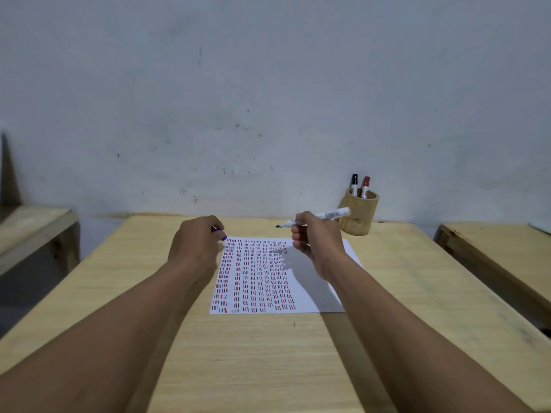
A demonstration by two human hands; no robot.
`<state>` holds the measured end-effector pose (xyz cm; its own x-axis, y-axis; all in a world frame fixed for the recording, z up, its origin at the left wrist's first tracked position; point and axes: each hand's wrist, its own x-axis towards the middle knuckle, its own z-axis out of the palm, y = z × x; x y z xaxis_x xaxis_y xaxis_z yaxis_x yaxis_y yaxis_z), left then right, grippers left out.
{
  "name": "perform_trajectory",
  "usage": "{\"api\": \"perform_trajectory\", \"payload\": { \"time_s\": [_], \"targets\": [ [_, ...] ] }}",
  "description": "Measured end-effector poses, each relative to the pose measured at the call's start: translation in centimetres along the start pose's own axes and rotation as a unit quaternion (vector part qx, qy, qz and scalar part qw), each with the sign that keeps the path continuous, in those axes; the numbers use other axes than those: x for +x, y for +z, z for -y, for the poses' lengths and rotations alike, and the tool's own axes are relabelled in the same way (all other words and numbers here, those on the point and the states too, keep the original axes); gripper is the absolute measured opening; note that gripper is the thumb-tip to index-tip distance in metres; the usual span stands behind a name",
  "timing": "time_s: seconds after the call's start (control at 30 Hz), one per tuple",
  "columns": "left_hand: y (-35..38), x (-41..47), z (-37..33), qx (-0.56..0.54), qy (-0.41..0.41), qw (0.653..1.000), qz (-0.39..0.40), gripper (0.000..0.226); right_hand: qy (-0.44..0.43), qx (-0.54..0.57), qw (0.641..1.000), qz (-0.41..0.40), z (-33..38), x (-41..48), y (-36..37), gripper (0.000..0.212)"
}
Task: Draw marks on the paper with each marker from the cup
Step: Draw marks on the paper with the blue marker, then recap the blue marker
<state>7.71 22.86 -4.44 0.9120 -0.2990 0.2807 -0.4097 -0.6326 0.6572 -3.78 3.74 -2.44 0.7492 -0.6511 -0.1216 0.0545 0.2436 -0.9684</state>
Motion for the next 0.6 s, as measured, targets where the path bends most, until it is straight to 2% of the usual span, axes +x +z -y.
{"api": "perform_trajectory", "payload": {
  "time_s": [0.13,0.3,0.6],
  "targets": [
    [-1.0,-1.1,-3.6,-0.128,-0.007,0.992,-0.005,0.012,0.008,0.029,0.999,0.017,0.5,-1.5,0.1,0.013],
    [-1.8,-2.1,-7.2,-0.249,-0.04,0.967,0.027,0.009,0.004,0.07,0.997,0.019,1.5,-2.8,0.2,0.011],
    [-1.8,-3.3,-10.5,-0.323,-0.054,0.94,0.094,0.006,-0.001,0.121,0.992,0.021,3.6,-4.0,-0.9,0.011]
  ]
}}
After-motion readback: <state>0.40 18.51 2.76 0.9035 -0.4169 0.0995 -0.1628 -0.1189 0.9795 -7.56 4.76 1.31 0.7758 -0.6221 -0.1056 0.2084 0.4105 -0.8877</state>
